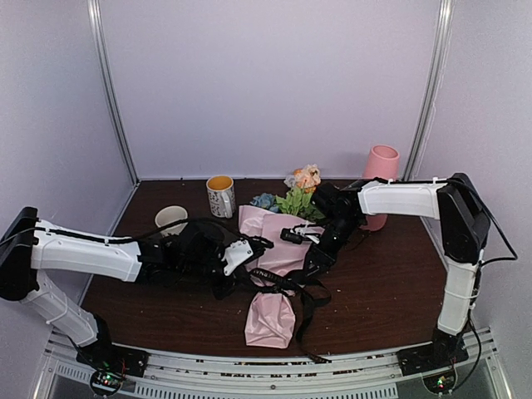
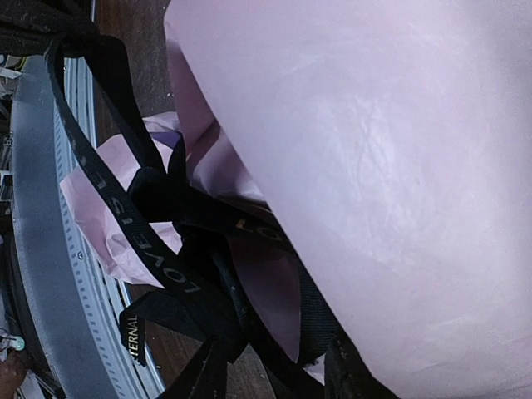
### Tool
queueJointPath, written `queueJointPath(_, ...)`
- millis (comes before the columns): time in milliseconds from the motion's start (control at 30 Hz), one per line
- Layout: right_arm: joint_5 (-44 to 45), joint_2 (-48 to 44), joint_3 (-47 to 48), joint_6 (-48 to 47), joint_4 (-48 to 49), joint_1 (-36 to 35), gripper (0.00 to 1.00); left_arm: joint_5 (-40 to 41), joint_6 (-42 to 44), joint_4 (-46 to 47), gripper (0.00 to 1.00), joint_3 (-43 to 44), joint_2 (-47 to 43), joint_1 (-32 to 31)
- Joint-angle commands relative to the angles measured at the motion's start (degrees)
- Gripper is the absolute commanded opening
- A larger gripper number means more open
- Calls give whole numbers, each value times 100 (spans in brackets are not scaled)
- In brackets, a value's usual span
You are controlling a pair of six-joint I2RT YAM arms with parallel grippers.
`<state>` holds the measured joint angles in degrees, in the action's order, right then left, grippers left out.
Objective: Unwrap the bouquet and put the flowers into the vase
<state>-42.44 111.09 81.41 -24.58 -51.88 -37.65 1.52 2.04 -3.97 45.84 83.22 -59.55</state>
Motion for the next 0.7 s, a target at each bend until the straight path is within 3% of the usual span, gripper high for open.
queueJointPath(0, 229, 178, 216, 295, -119, -41, 42, 121, 150, 203, 3, -5, 118, -106)
queueJointPath(200, 25, 486, 393, 543, -133, -41, 53, 208, 205, 141, 3, 21, 160, -191)
queueJointPath(300, -201, 558, 527, 588, -141, -34, 53, 283, 250, 117, 4, 30, 164, -244)
queueJointPath(667, -980, 203, 640, 582, -126, -32, 23, 501, 270, 48, 5, 27, 164, -344)
